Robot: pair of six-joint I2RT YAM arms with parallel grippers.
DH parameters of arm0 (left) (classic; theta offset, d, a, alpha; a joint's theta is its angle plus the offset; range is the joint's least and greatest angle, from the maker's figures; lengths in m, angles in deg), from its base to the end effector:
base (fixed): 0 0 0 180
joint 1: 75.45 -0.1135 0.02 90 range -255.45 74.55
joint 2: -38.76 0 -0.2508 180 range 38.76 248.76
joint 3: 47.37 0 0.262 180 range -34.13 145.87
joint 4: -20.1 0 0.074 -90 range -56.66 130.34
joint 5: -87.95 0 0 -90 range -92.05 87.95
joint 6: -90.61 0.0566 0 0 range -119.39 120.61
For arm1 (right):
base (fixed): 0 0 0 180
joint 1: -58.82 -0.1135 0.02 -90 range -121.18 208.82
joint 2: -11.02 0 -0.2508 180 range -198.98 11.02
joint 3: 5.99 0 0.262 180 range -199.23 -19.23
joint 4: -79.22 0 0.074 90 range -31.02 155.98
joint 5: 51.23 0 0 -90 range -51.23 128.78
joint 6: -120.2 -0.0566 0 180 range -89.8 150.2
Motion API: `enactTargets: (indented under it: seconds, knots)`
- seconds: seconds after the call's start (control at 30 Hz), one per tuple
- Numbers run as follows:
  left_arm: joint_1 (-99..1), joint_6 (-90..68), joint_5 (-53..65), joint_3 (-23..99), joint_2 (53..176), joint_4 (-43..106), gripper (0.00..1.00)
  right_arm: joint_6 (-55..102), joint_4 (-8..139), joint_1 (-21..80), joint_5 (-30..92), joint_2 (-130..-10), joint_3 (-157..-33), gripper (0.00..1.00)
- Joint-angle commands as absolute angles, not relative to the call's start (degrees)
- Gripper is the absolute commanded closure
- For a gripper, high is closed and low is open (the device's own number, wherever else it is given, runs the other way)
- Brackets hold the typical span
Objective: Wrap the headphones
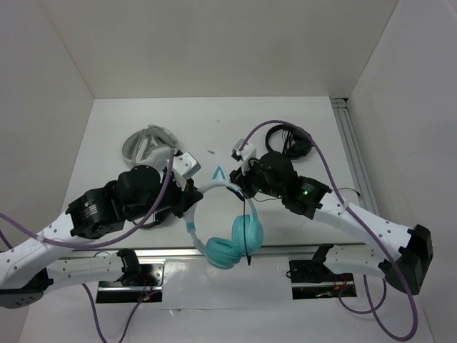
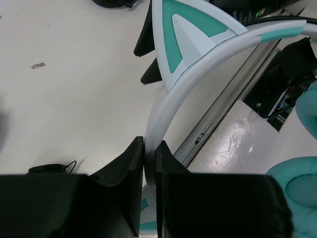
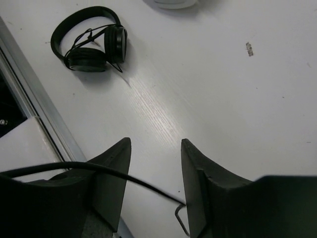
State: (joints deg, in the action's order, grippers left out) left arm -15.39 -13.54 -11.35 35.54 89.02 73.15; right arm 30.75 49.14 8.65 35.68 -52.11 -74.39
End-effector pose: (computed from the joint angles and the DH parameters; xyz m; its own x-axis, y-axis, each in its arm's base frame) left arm 0.1087 -0.1705 0.4024 -0.3593 0.1404 -0.9226 0.7134 0.6787 -0.1745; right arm 0.1809 0.2216 0.3065 -0.2611 -0.3280 -0.9079 -0.8007 0.5989 0.0139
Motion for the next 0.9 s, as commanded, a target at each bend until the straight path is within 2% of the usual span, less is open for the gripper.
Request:
enactTargets:
  seconds: [0.0, 0.17, 0.23, 0.47, 0.6, 0.63, 0.67, 0.73, 0.87]
  knots:
    - [-15.24, -21.70, -11.89, 39.70, 89.03, 66.21, 1.00, 28.88, 63.14, 9.52, 31.13, -51.55, -69.78, 0.47]
    - [-15.24, -27.76, -14.52, 42.51, 89.03, 66.21, 1.00, 23.80, 83.06, 14.51, 23.43, -55.06, -59.06, 0.44]
    - [-15.24, -29.88, -16.63, 43.91, 88.42, 66.21, 1.00, 22.38, 86.62, 16.45, 20.51, -57.69, -57.64, 0.43]
    - [-15.24, -40.95, -33.38, 44.28, 82.72, 66.21, 1.00, 18.08, 98.75, 19.36, 15.13, -71.48, -51.41, 0.43]
    - [-15.24, -48.50, -40.88, 42.43, 80.68, 66.21, 1.00, 15.53, 103.23, 19.36, 14.61, -75.90, -49.03, 0.54]
    - [-15.24, -49.48, -41.94, 42.43, 80.68, 66.21, 1.00, 15.52, 103.77, 18.66, 14.61, -75.90, -48.50, 0.69]
    - [-15.24, -50.70, -44.21, 43.03, 80.68, 67.52, 1.00, 15.52, 103.77, 18.66, 15.30, -76.51, -47.98, 0.81]
    - [-15.24, -53.68, -46.77, 44.79, 82.60, 69.63, 1.00, 14.99, 103.77, 18.04, 17.23, -76.52, -47.27, 0.97]
    - [-15.24, -60.98, -54.59, 48.21, 86.55, 78.67, 1.00, 13.68, 99.13, 14.10, 24.43, -72.75, -46.12, 1.00]
